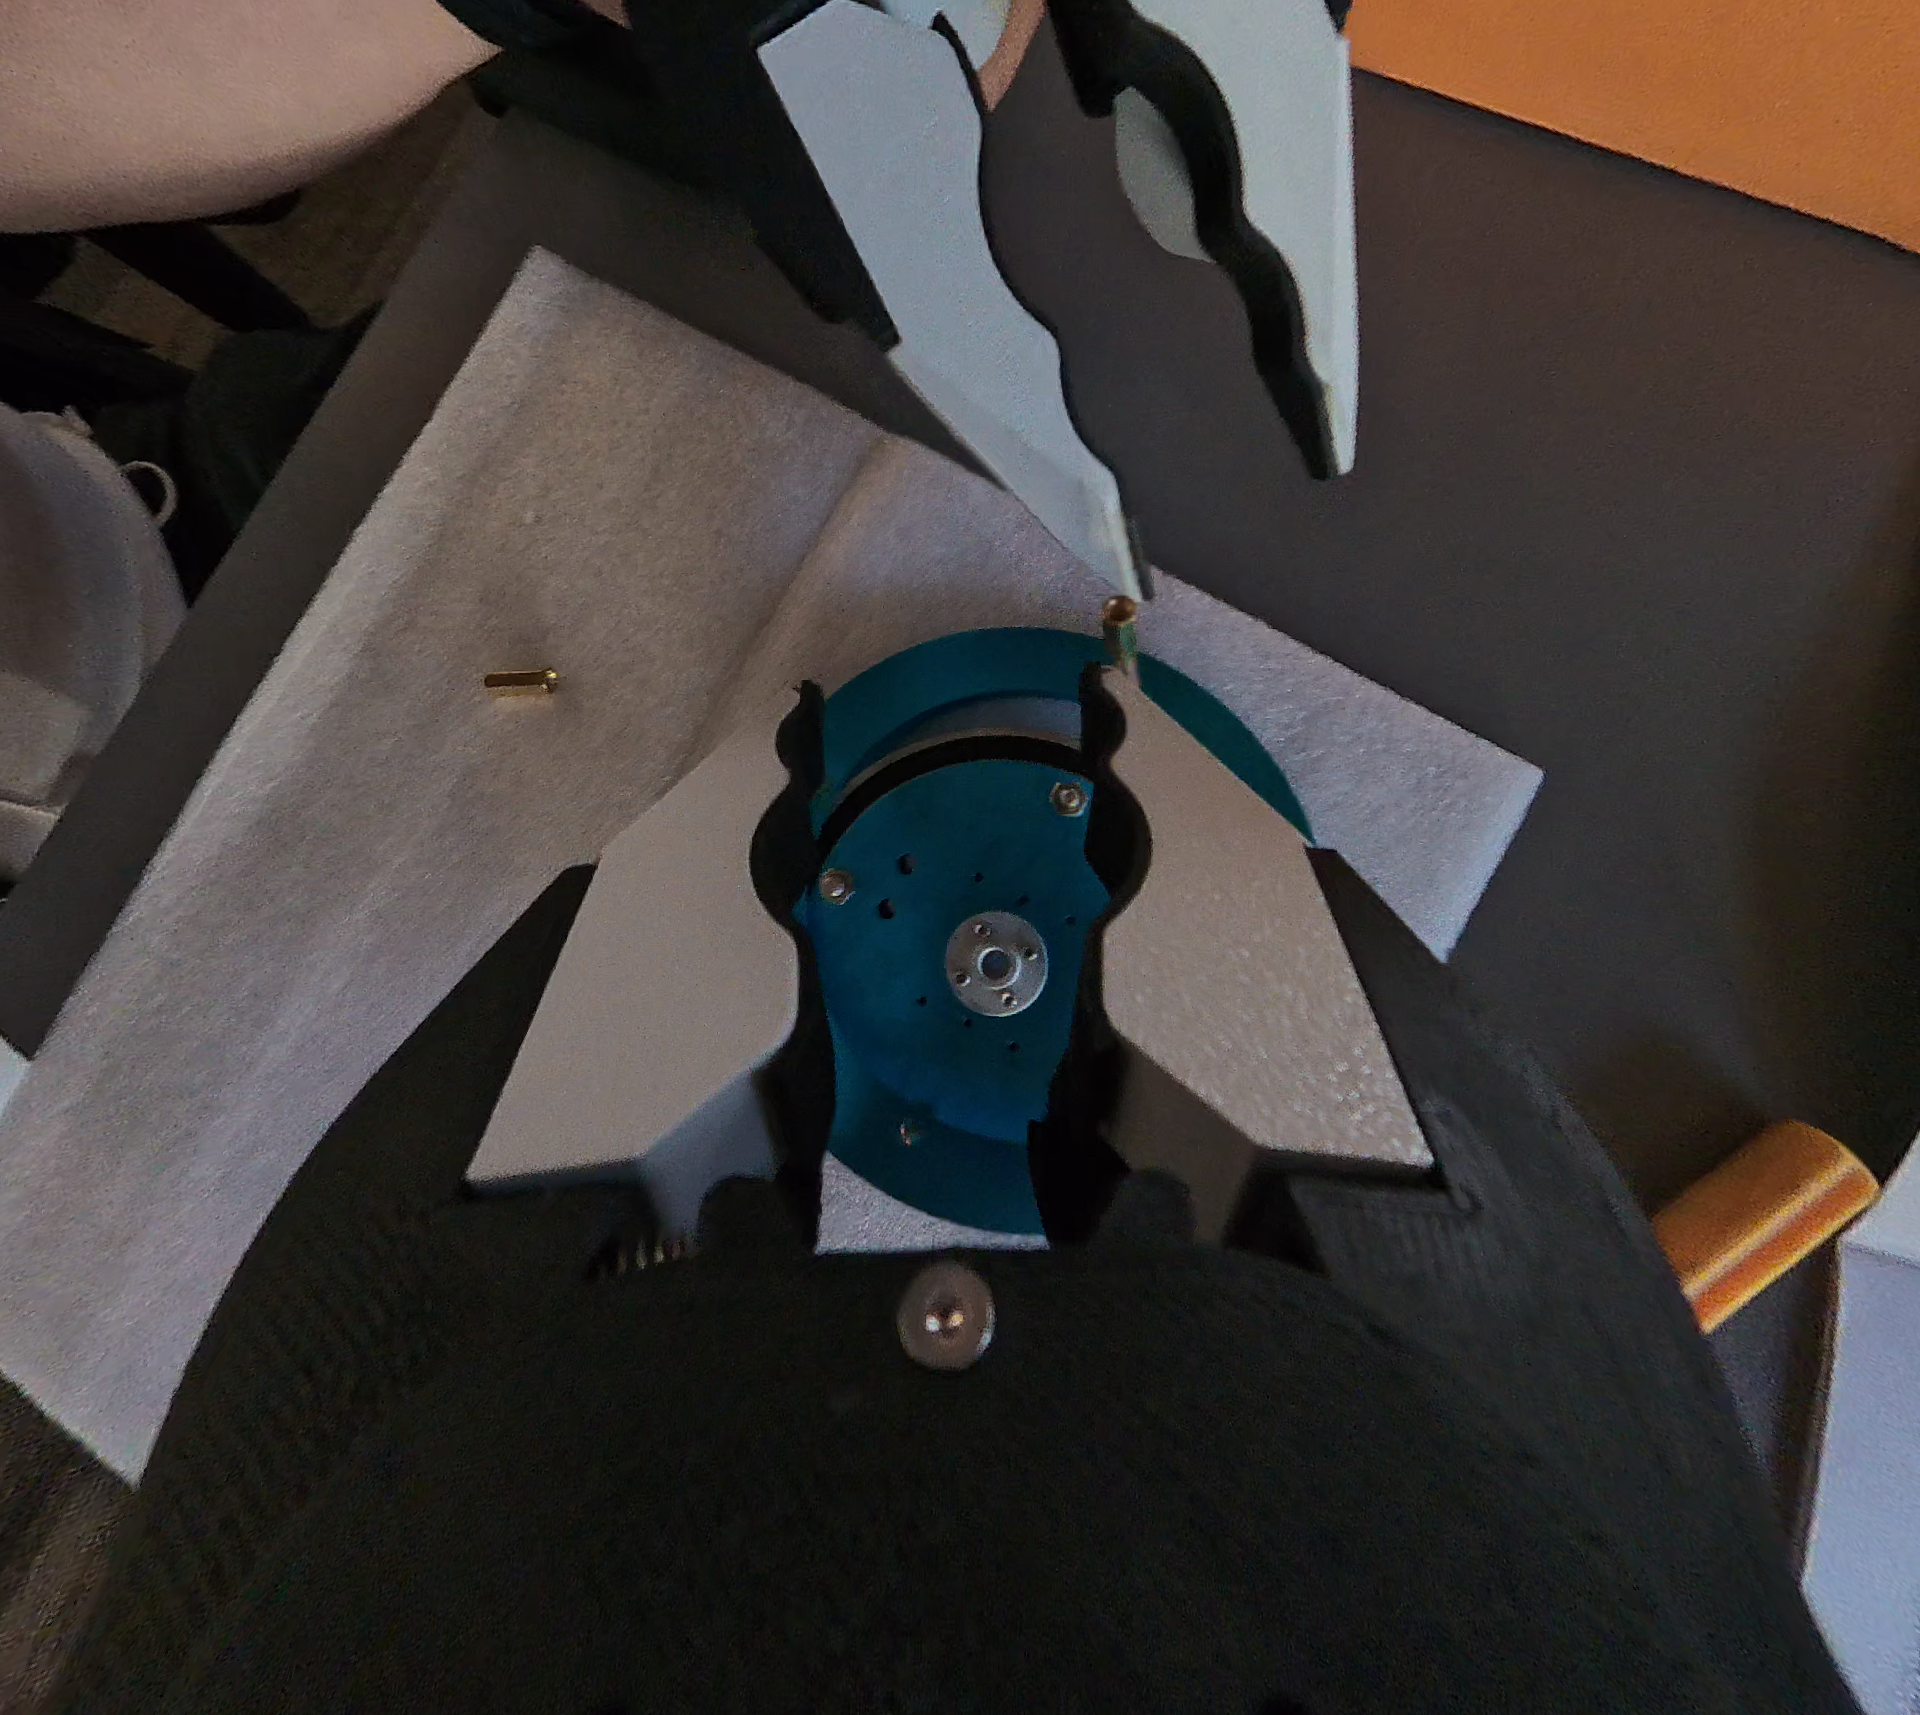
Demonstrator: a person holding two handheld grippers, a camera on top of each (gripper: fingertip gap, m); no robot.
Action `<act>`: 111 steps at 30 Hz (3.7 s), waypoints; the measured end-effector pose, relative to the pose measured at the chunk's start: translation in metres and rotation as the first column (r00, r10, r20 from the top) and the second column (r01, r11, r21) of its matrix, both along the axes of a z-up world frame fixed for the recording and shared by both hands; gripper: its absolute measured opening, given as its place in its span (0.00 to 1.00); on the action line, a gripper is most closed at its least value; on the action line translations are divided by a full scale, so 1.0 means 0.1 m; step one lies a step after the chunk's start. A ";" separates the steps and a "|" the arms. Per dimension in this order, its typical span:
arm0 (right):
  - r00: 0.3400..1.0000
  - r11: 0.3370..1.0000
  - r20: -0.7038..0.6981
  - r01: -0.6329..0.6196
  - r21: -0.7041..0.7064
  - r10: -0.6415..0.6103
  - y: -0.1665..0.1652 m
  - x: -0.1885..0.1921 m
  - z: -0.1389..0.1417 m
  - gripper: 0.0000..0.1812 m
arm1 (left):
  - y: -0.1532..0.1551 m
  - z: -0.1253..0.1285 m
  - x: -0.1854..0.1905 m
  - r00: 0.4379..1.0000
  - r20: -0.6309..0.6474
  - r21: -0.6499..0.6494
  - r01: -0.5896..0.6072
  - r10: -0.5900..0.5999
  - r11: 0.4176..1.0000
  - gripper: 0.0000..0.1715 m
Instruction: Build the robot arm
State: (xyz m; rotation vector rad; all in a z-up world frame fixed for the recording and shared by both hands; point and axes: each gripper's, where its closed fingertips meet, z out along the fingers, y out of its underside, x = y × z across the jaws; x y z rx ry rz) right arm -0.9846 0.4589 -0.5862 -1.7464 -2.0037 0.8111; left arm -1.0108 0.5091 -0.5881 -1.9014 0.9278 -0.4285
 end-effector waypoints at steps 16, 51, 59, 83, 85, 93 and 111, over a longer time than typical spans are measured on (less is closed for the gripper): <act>0.999 0.998 0.010 0.046 0.047 -0.046 0.10 -0.02 -0.05 0.31 | -0.13 0.02 0.16 0.996 0.010 -0.014 0.090 -0.089 0.996 0.25; 0.998 0.996 0.021 0.055 0.069 -0.056 0.11 -0.01 -0.02 0.32 | -0.05 0.06 0.06 0.999 0.031 0.007 0.024 -0.025 1.000 0.27; 1.000 0.998 0.001 0.011 0.061 -0.011 0.02 -0.13 -0.04 0.35 | 0.02 0.00 0.03 1.000 -0.007 -0.012 -0.006 0.006 1.000 0.32; 0.676 0.759 -0.517 -0.097 0.644 0.524 -0.90 -0.43 3.28 0.49 | -0.94 3.52 -0.36 0.995 -0.101 0.692 0.069 0.002 0.719 0.49; 0.701 0.776 -0.490 -0.144 0.613 0.518 -0.93 -0.56 3.19 0.49 | -0.93 3.59 -0.28 0.993 -0.118 0.712 0.065 0.028 0.699 0.50; 0.731 0.774 -0.484 -0.094 0.627 0.481 -0.80 -0.25 3.14 0.46 | -1.04 3.57 -0.77 0.991 -0.104 0.670 0.008 0.083 0.742 0.48; 0.772 0.855 -0.476 -0.163 0.492 0.421 -0.90 -0.12 2.74 0.53 | -0.91 3.13 -0.43 0.980 -0.190 0.645 0.084 0.052 0.760 0.48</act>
